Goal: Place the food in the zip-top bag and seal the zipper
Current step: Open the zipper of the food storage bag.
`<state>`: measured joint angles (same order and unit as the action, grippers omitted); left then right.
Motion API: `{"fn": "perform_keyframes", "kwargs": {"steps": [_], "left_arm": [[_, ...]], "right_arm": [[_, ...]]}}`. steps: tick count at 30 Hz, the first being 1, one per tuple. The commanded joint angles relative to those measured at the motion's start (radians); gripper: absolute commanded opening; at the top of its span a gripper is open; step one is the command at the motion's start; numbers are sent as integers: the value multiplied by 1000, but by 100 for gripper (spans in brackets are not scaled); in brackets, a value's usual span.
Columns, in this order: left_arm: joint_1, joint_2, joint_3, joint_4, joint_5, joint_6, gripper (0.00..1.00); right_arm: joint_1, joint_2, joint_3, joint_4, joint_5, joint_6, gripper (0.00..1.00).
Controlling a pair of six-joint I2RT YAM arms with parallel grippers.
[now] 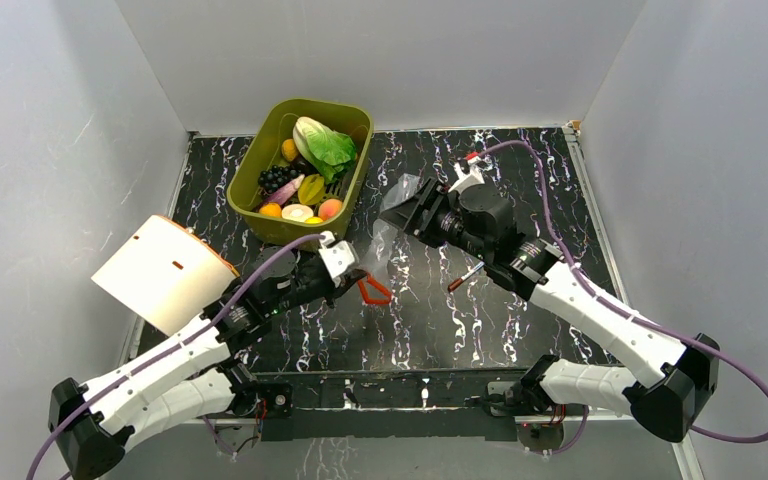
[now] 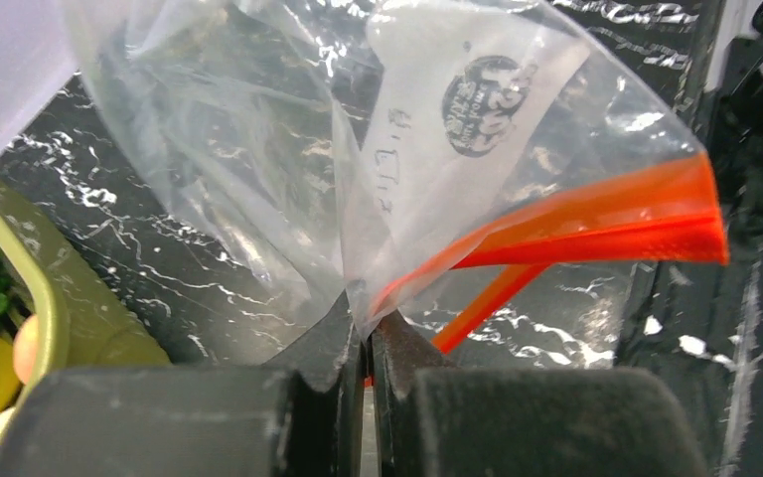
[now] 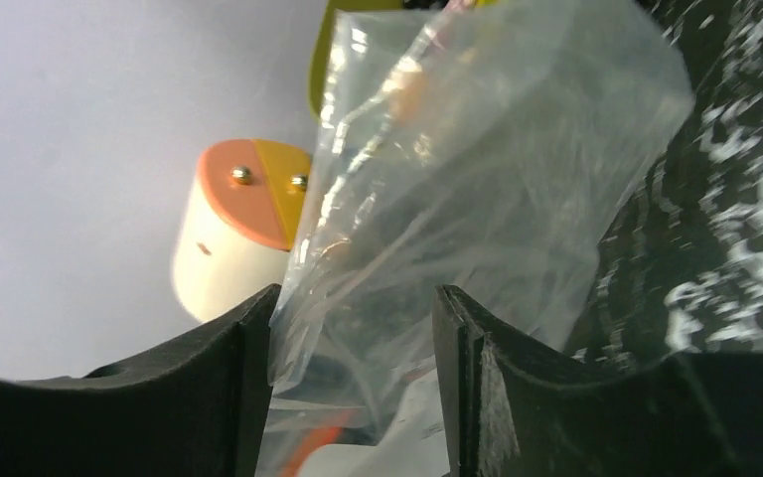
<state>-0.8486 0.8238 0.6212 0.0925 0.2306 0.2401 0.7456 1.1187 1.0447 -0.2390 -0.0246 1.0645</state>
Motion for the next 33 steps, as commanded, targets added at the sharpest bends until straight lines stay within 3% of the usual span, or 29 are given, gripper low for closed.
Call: {"fn": "perform_keyframes", "kwargs": {"steps": [1, 7, 12, 16, 23, 33], "left_arm": [[-7, -19, 69, -4, -10, -183, 0], [-5, 58, 170, -138, -67, -365, 0], [-6, 88, 223, -172, -103, -455, 0], [-6, 111, 280, -213, -122, -510, 0], [-6, 158, 361, -256, -113, -608, 0], [-5, 231, 454, -321, -119, -774, 0]], "right_arm": [[-1, -44, 31, 22, 53, -380, 57], [-1, -181, -112, 154, -16, -646, 66], [0, -305, -178, 243, -123, -712, 70], [0, -376, -213, 273, -145, -732, 80], [-2, -456, -232, 269, -132, -777, 79], [3, -333, -275, 318, -184, -729, 62]]}}
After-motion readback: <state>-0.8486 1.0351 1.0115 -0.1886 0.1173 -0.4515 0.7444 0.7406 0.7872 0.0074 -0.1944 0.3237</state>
